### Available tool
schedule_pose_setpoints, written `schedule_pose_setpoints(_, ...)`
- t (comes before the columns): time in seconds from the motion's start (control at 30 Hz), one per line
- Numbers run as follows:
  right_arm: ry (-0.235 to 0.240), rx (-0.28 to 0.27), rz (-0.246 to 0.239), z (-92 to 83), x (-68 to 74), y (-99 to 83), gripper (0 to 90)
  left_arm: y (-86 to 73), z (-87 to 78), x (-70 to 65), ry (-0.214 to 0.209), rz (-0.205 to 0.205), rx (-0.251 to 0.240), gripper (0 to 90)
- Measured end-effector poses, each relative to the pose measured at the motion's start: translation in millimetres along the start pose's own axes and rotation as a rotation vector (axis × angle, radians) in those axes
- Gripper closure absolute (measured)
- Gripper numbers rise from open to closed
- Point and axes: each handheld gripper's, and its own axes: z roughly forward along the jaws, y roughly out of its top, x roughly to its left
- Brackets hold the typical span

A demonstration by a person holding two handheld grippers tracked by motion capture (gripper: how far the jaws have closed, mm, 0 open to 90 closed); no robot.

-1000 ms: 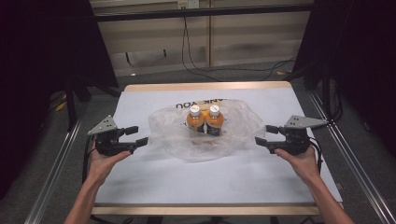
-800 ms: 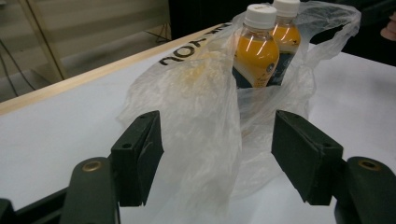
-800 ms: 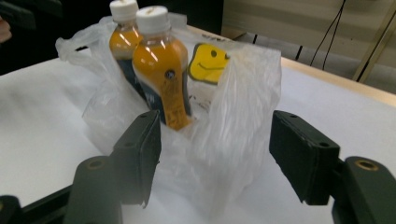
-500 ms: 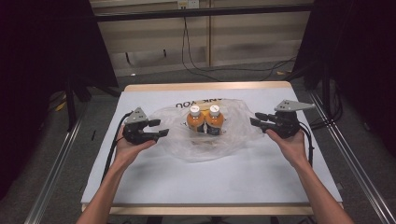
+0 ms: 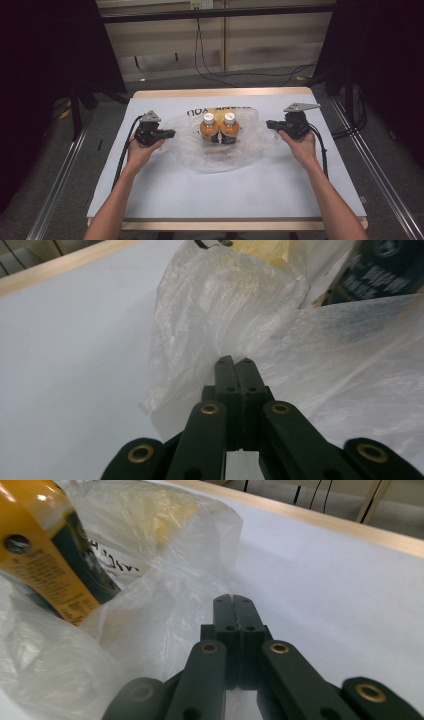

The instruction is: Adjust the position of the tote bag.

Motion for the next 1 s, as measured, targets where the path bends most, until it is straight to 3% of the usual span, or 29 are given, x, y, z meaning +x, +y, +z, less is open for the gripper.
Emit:
schedule_pose_setpoints(0.13,-0.005,0.017,0.018,12.8,-6.2,-5.1,90.0,-2.6,9.7,5.1,0.001,-0.038,0.029,90.0)
schedule_pose_setpoints(0.27,-0.017,0.084,0.004,29.1,-9.5,-14.3,90.0,-12.0,23.7,9.5,-0.005,-0.065,0.078,90.0)
schedule_pose_setpoints(0.37,-0.028,0.144,-0.020,35.4,-10.1,-18.7,90.0,-16.9,29.3,9.2,-0.025,-0.063,0.111,90.0)
schedule_pose_setpoints(0.47,-0.014,0.164,-0.025,35.0,-11.2,-21.9,90.0,-19.2,27.9,7.5,-0.043,-0.044,0.130,90.0)
schedule_pose_setpoints(0.53,-0.008,0.205,-0.049,36.1,-9.2,-26.5,90.0,-21.8,24.8,2.5,-0.053,-0.017,0.151,90.0)
schedule_pose_setpoints(0.57,-0.018,0.221,-0.077,37.1,-6.1,-31.1,90.0,-23.2,23.0,0.5,-0.059,-0.010,0.150,90.0)
schedule_pose_setpoints(0.77,-0.028,0.208,-0.071,33.2,-1.9,-34.8,90.0,-24.2,16.5,-8.4,-0.047,0.001,0.128,88.0)
schedule_pose_setpoints(0.87,-0.026,0.200,-0.071,30.0,1.7,-34.1,78.4,-20.5,7.8,-8.1,-0.068,-0.013,0.067,74.9)
schedule_pose_setpoints(1.0,0.006,0.120,-0.051,21.2,4.0,-25.9,67.4,-14.1,-4.1,-8.6,-0.049,-0.012,-0.004,64.7)
